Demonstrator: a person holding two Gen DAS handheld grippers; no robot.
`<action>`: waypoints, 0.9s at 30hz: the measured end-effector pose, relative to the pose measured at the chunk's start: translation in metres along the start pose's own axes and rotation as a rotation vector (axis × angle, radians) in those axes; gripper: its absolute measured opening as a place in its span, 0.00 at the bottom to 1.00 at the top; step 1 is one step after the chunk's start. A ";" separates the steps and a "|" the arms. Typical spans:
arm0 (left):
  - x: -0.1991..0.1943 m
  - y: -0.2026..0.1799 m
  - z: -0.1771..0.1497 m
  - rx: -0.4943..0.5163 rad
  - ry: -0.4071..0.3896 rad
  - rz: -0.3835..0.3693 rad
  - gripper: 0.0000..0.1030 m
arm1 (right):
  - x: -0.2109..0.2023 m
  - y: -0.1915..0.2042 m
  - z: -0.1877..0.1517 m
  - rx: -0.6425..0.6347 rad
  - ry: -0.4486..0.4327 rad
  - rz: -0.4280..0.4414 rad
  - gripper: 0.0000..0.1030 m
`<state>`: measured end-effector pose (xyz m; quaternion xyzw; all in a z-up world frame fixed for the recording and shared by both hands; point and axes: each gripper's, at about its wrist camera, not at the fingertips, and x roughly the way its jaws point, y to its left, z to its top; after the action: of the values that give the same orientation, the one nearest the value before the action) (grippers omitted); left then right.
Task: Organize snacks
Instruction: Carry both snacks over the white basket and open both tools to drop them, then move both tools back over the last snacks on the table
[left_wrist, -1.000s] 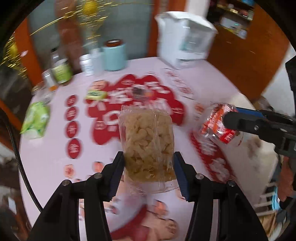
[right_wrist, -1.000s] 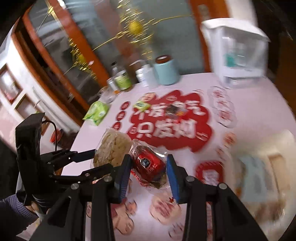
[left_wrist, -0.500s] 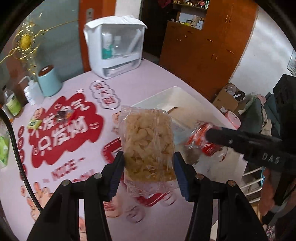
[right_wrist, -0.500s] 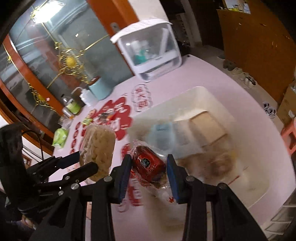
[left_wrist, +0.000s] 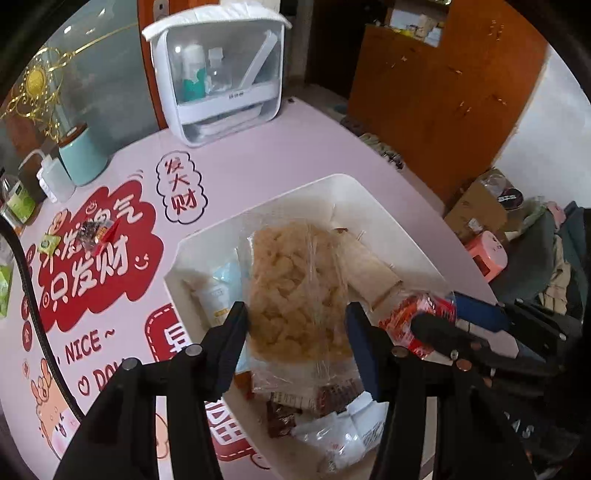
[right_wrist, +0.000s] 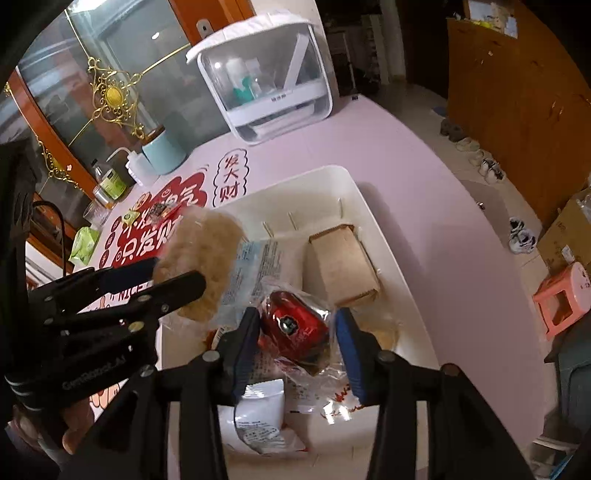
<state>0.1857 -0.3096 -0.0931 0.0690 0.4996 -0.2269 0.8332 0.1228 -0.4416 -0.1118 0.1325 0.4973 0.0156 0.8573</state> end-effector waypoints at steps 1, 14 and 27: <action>0.003 0.000 0.001 -0.012 0.007 -0.004 0.58 | 0.002 -0.002 0.001 0.001 0.006 0.005 0.43; -0.020 0.034 -0.014 -0.152 -0.014 0.083 0.75 | 0.010 -0.008 0.005 -0.006 0.022 0.087 0.47; -0.059 0.070 -0.068 -0.238 0.015 0.176 0.75 | -0.010 0.002 -0.004 -0.043 -0.019 0.134 0.47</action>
<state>0.1391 -0.2055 -0.0831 0.0149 0.5210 -0.0914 0.8485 0.1146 -0.4404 -0.1047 0.1470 0.4787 0.0825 0.8617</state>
